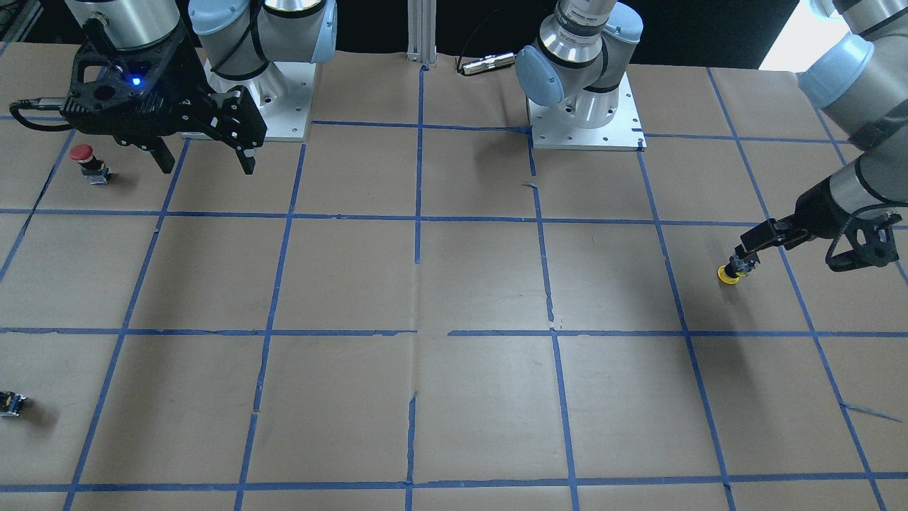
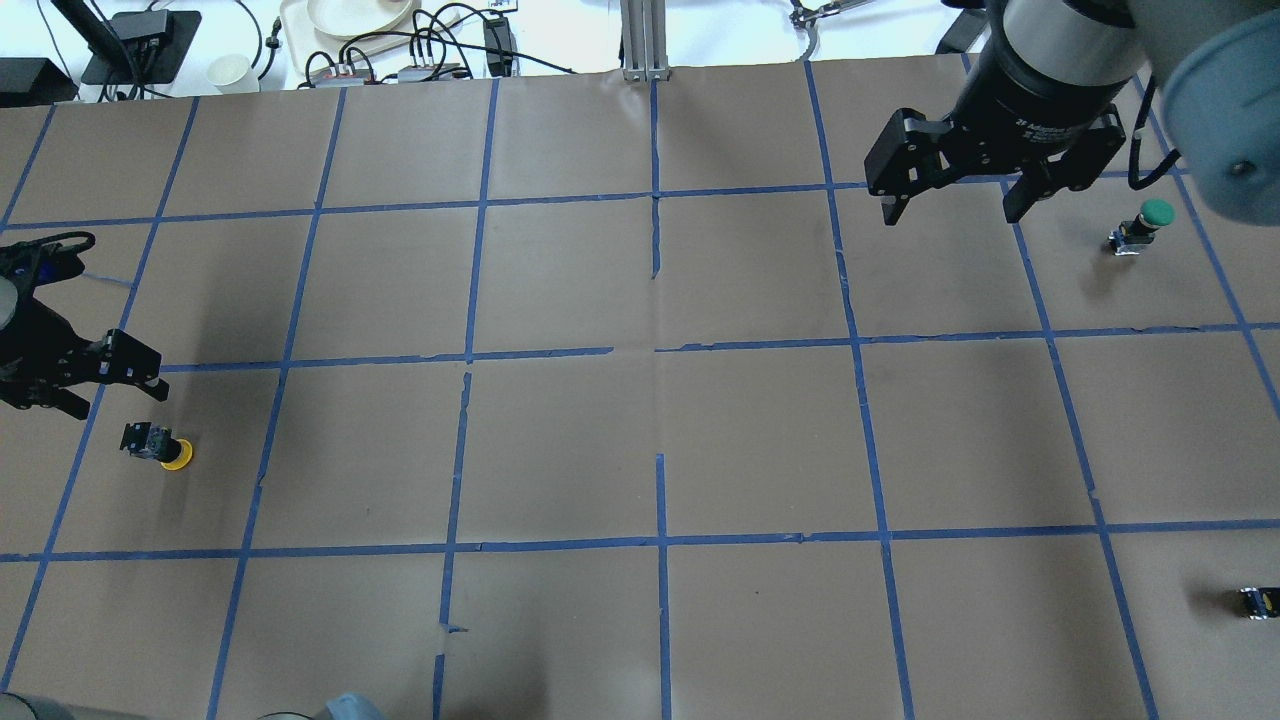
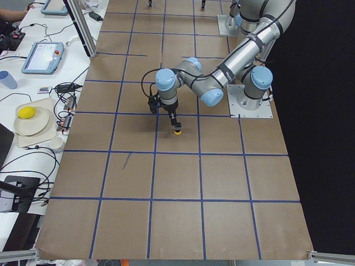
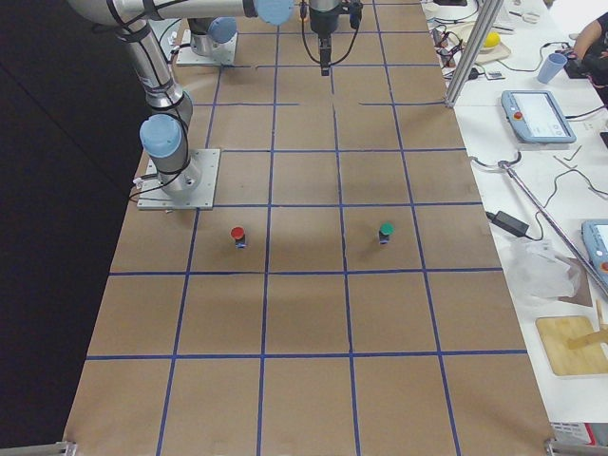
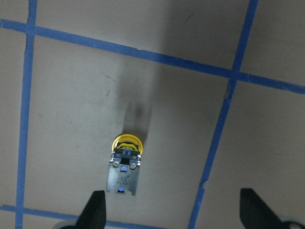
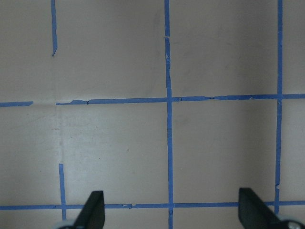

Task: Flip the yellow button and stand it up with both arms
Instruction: 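Close the left gripper on the yellow button's metal base and lift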

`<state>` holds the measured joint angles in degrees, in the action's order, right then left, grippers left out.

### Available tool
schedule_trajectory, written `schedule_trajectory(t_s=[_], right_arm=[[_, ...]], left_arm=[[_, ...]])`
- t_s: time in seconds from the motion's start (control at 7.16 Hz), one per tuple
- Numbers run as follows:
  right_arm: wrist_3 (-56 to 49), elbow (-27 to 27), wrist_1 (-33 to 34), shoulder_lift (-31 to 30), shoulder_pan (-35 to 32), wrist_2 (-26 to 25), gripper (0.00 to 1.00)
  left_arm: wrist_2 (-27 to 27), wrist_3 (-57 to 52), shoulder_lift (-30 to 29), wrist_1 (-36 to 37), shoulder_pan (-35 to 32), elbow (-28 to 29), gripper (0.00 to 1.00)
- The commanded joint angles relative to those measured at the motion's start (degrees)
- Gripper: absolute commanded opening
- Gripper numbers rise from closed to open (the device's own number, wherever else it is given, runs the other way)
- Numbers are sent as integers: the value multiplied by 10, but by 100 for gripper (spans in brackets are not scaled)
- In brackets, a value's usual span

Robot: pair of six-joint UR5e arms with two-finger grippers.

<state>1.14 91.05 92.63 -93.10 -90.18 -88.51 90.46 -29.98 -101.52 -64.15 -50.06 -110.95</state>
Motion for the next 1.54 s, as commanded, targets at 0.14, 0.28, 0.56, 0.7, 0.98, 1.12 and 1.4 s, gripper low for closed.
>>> schedule_trajectory(t_s=[0.14, 0.28, 0.56, 0.7, 0.98, 1.12, 1.4], right_arm=[[0, 0, 0, 1, -1, 0, 100], [0, 0, -1, 0, 0, 0, 100], [1, 0, 0, 1, -1, 1, 100], [0, 0, 0, 2, -1, 0, 100], [0, 0, 0, 3, -1, 1, 100], [1, 0, 0, 3, -1, 1, 100], [0, 1, 0, 4, -1, 1, 100]], left_arm=[[0, -33, -12, 81, 14, -61, 99], [0, -50, -14, 86, 14, -57, 91], [0, -58, -26, 90, 15, -58, 61], [0, -61, -35, 90, 15, -53, 39], [0, -61, -23, 80, 15, -52, 19], [-30, -55, -23, 75, 11, -52, 18], [-79, -35, 7, -14, 3, -29, 18]])
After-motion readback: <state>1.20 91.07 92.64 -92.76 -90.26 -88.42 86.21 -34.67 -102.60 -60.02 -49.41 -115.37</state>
